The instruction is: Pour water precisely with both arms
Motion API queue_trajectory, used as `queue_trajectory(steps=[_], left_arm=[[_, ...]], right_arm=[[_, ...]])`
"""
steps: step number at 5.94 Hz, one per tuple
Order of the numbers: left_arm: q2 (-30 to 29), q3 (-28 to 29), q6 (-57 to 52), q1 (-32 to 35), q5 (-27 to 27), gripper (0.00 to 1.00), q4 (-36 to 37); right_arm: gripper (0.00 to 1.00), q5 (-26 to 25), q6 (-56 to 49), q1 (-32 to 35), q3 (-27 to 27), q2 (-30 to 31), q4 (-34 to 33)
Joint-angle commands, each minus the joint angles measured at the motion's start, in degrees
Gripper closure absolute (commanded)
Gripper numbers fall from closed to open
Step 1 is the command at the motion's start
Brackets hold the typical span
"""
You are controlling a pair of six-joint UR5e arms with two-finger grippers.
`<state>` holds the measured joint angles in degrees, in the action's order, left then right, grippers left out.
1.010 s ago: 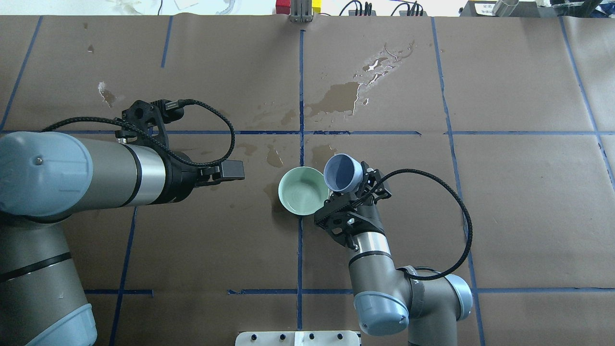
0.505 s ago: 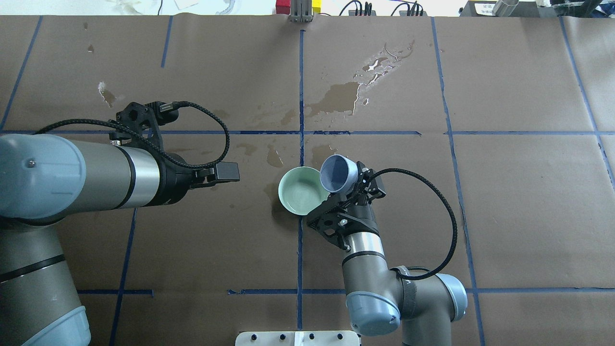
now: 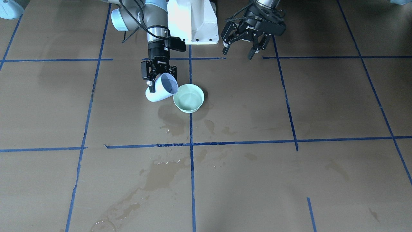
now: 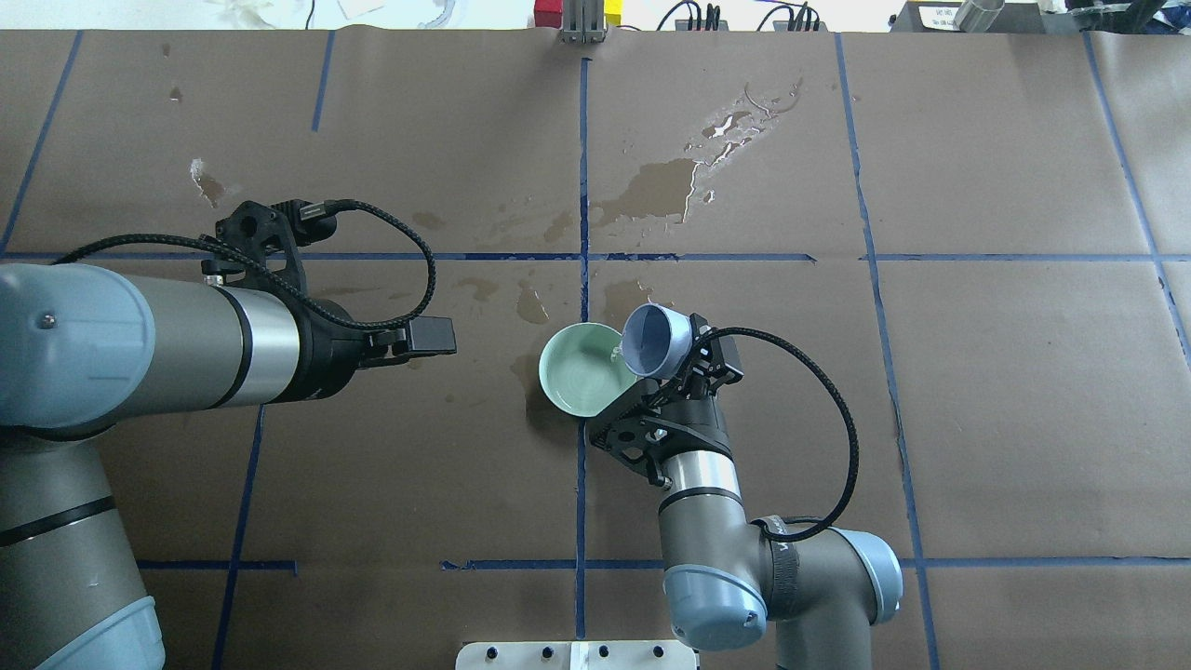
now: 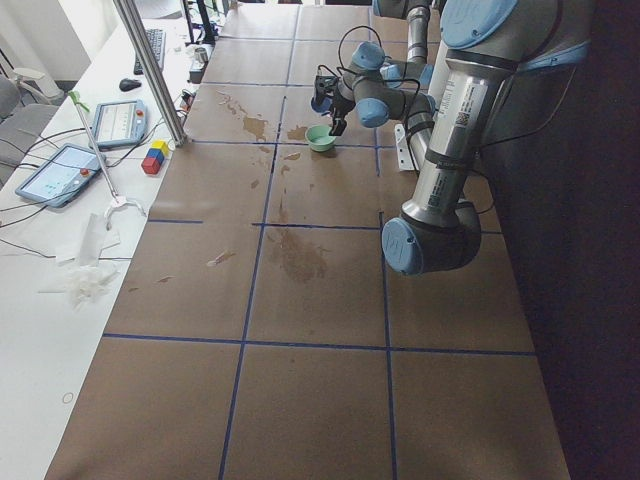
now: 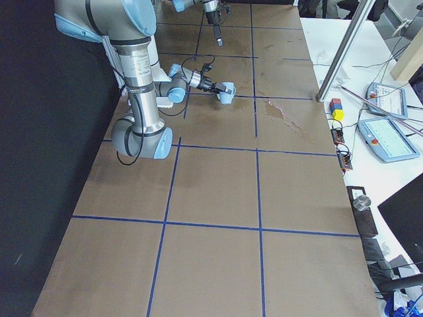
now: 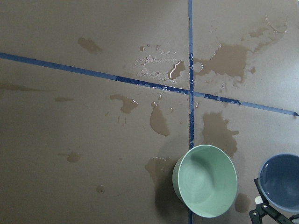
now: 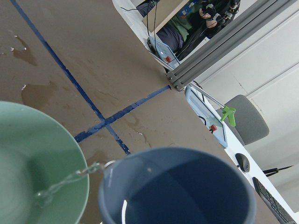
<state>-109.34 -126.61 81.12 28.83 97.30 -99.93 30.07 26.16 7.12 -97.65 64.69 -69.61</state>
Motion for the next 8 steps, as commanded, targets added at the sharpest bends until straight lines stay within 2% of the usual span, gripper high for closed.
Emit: queue_trajectory(steps=[1, 8], left_arm=[[0.10, -0.04, 0.00, 0.00, 0.00, 0.00, 0.00], [-0.17, 0.05, 0.09, -0.09, 0.00, 0.00, 0.00]], right_arm=[[0.77, -0.71, -5.04, 0.00, 0.00, -0.18, -1.48], [0.77, -3.53, -10.61, -0.88, 0.87, -0.09, -1.58]])
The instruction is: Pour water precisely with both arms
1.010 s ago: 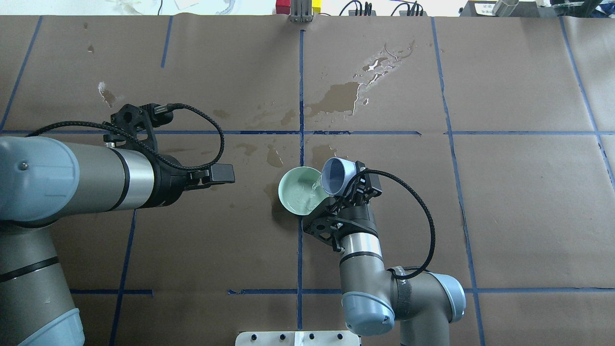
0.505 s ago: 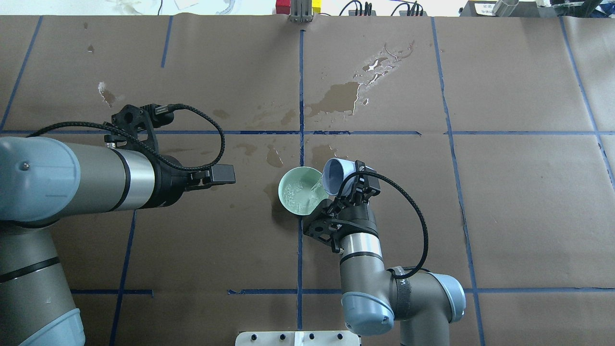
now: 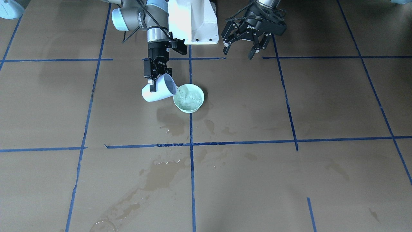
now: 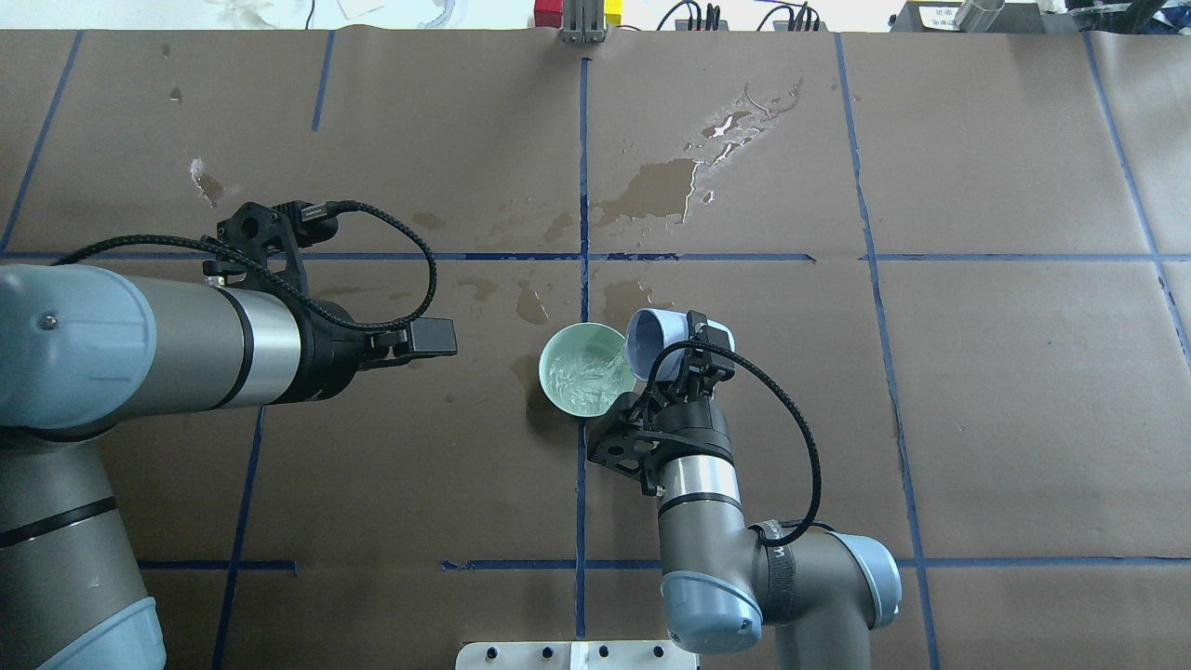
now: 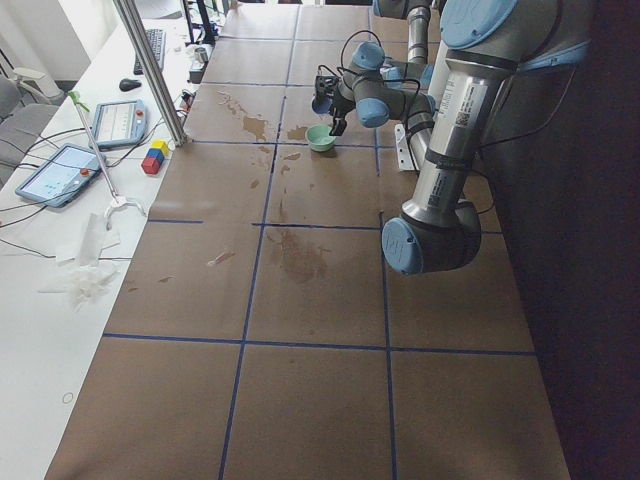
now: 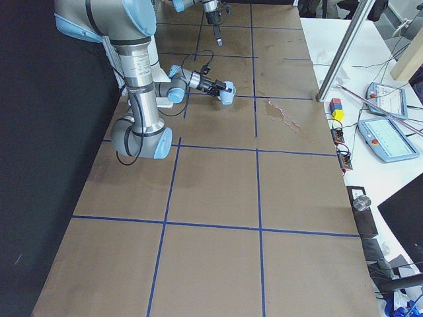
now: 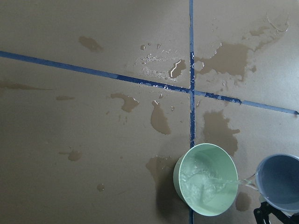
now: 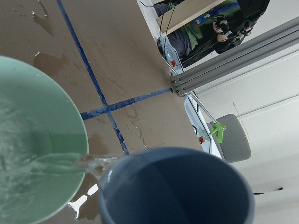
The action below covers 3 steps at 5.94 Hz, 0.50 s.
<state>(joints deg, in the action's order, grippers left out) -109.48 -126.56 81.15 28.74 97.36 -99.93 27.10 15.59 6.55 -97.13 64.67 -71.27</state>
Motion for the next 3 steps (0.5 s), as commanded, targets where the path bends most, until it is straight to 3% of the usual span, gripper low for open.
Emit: queue_trajectory(steps=[1, 3], left_arm=[[0.06, 0.09, -0.02, -0.44, 0.02, 0.00, 0.00], [-0.12, 0.18, 1.02, -1.23, 0.37, 0.00, 0.00]], right_arm=[[0.77, -1.60, 0.49, -0.40, 0.27, -0.16, 0.69], [0.78, -2.75, 9.39, -0.31, -0.08, -1.21, 2.62]])
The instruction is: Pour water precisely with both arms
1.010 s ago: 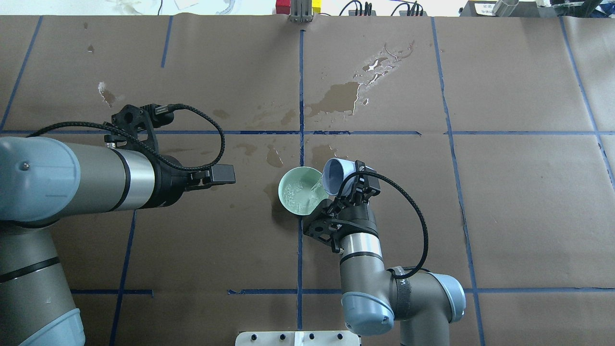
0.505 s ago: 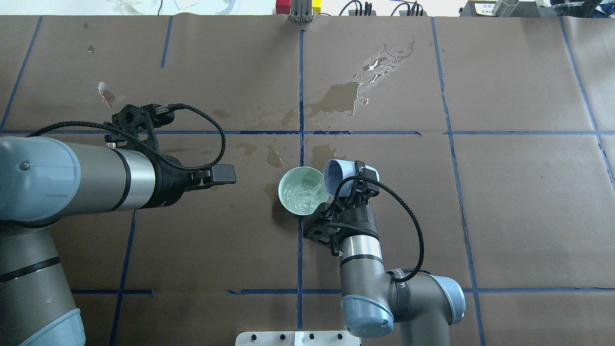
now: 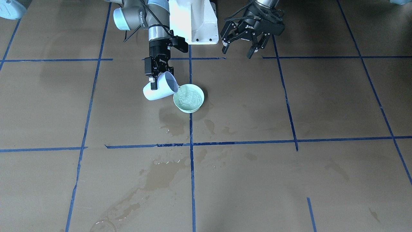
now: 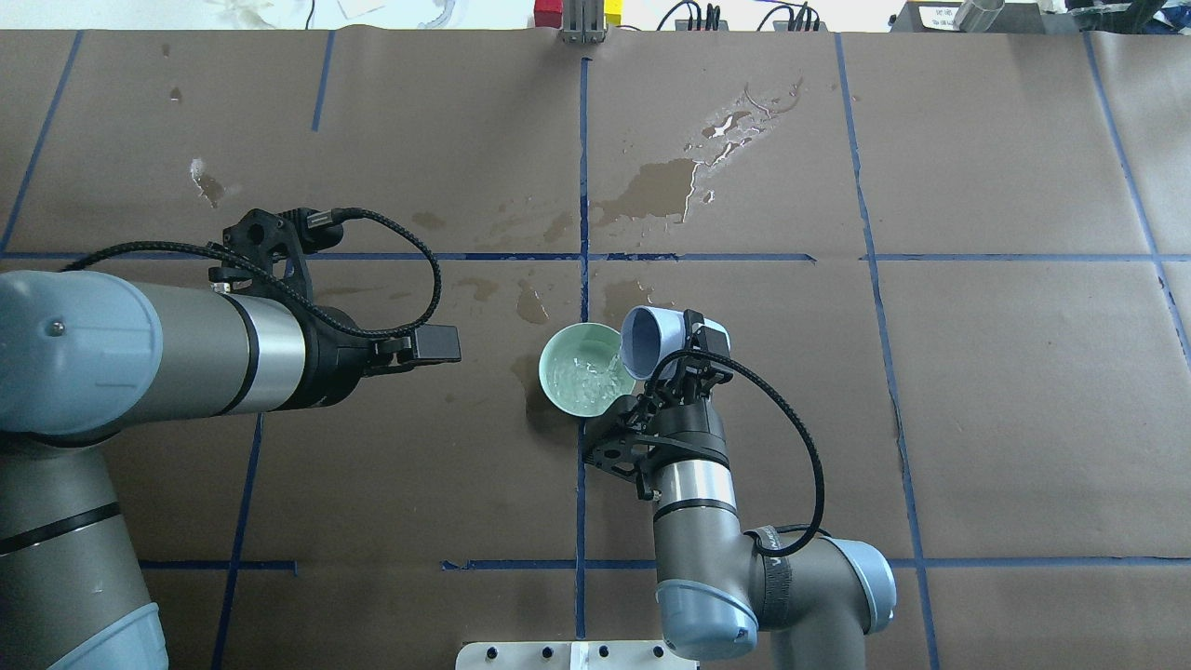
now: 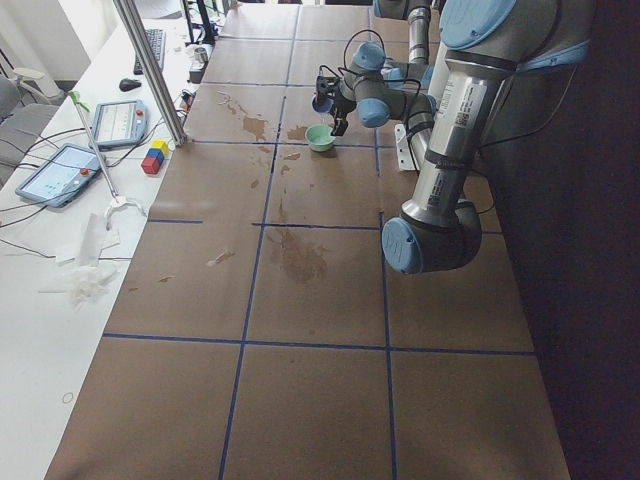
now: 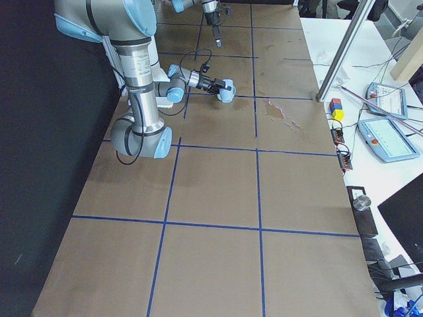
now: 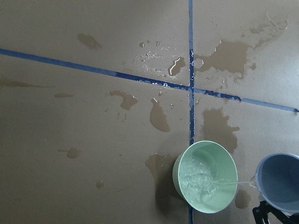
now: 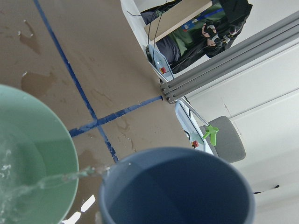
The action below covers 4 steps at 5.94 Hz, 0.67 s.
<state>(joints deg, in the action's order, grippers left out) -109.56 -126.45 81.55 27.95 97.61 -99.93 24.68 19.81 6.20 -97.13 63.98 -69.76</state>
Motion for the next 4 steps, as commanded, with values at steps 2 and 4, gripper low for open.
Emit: queue_trajectory(steps=[2, 4], left_arm=[[0.92, 0.32, 5.82, -0.71, 0.04, 0.00, -0.09], [1.54, 0.85, 5.12, -0.88, -0.40, 0.00, -0.09]], right_arm=[[0.79, 0.27, 17.05, 0.47, 0.01, -0.44, 10.29], [0.82, 2.54, 29.75, 0.66, -0.16, 2.87, 22.57]])
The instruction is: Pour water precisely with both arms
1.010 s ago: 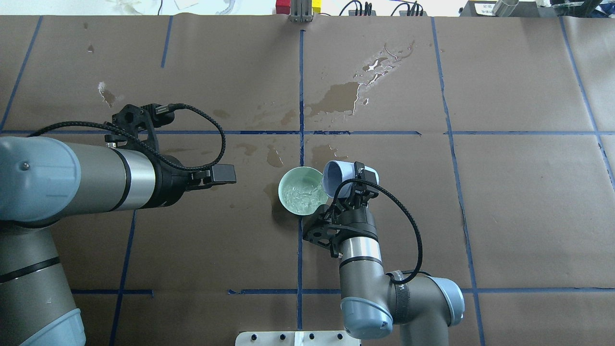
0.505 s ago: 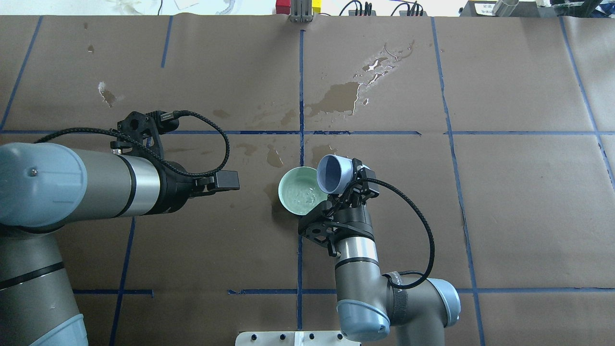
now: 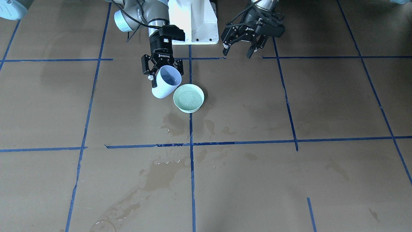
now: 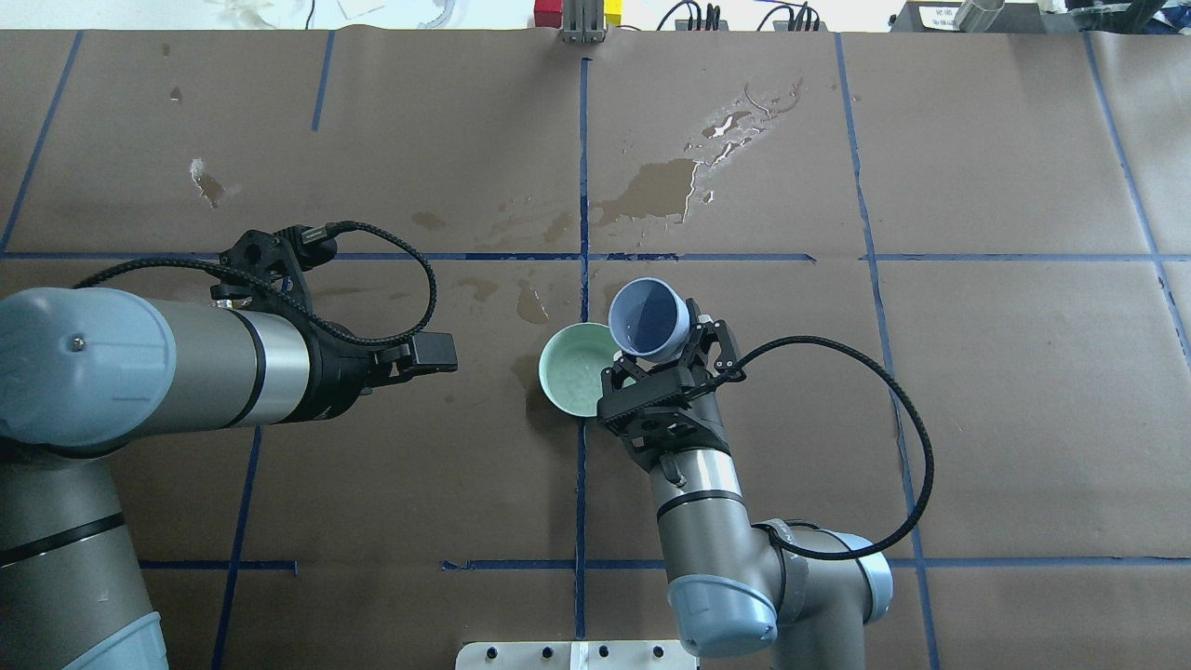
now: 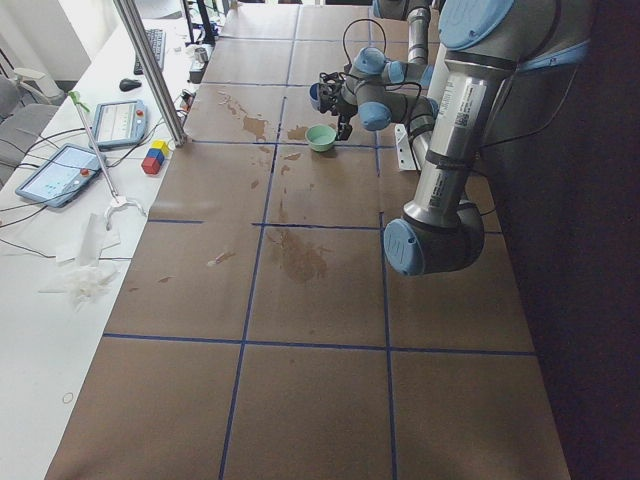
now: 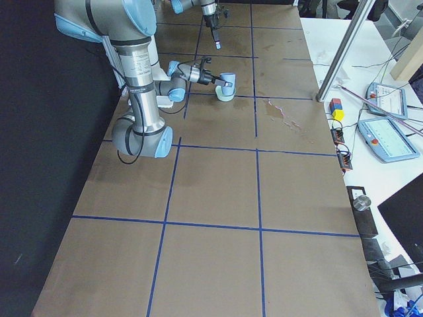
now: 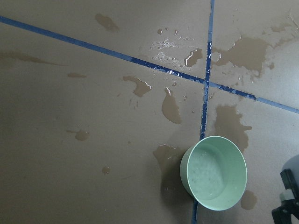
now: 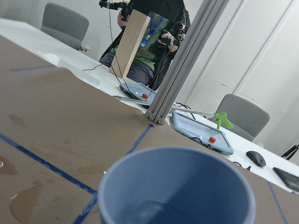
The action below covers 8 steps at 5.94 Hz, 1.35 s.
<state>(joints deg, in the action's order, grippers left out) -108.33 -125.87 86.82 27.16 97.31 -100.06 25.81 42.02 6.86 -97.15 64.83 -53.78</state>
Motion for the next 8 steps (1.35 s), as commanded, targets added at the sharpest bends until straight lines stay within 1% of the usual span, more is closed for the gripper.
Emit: queue_trajectory(steps=[1, 2, 3, 4, 5, 6, 7, 8], left_arm=[[-0.13, 0.36, -0.24, -0.17, -0.11, 0.00, 0.04], [-0.30, -0.25, 0.02, -0.26, -0.19, 0.00, 0.04], [-0.22, -0.61, 0.02, -0.26, -0.46, 0.00, 0.12], [0.13, -1.74, 0.11, -0.17, -0.55, 0.00, 0.12], [1.18, -1.75, 0.28, -0.70, -1.33, 0.00, 0.12], [1.28, -2.36, 0.37, -0.70, -1.25, 0.00, 0.12], [1.10, -2.19, 0.37, -0.79, -1.16, 0.00, 0.12], [1.19, -2.37, 0.28, -0.79, -1.16, 0.00, 0.21]], right_arm=[[0.83, 4.40, 9.99, 0.43, -0.32, 4.06, 14.59], [0.82, 4.08, 11.05, 1.31, -0.58, 8.51, 16.67], [0.82, 4.08, 14.89, 2.10, -1.45, 12.39, 21.30], [0.82, 4.08, 16.58, 2.63, -1.55, 16.17, 22.57], [0.82, 3.29, 20.95, 2.63, -2.07, 21.86, 22.84], [0.83, 2.94, 22.91, 2.63, -2.16, 28.79, 27.54], [0.84, 2.85, 22.93, 2.72, -2.25, 37.65, 37.42], [0.84, 2.59, 22.93, 3.07, -1.47, 42.35, 41.43]])
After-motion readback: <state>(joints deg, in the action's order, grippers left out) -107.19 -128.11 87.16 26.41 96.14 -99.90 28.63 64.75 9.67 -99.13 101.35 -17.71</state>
